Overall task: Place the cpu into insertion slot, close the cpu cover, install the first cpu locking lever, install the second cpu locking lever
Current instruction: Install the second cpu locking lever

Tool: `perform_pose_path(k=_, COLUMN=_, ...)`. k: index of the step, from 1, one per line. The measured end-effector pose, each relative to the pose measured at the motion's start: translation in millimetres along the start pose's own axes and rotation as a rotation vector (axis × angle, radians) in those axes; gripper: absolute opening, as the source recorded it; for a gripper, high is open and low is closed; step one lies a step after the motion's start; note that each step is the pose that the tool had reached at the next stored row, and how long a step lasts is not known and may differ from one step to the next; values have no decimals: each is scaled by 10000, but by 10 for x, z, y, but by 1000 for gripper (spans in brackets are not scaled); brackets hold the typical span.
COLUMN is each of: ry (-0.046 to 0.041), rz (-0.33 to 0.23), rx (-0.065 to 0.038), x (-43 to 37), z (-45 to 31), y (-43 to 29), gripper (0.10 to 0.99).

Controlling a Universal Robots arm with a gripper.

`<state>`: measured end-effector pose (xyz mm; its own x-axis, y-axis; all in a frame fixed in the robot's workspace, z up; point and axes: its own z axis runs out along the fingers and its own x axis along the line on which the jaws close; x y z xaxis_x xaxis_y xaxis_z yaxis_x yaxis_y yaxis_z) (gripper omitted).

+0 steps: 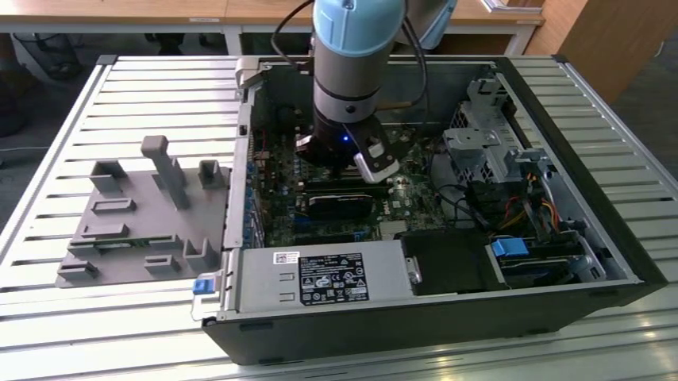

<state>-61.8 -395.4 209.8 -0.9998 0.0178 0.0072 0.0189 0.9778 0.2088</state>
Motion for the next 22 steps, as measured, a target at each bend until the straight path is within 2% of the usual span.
perform_pose_path(k=7, ry=2, rz=0, rx=-106, x=44, z=3, y=-27, gripper=106)
perform_pose_path(k=16, ry=0, rz=0, rx=-233, x=85, z=72, y=-43, gripper=106)
perform_pose_path(k=22, ry=2, rz=-1, rx=-435, x=90, z=115, y=-52, gripper=106)
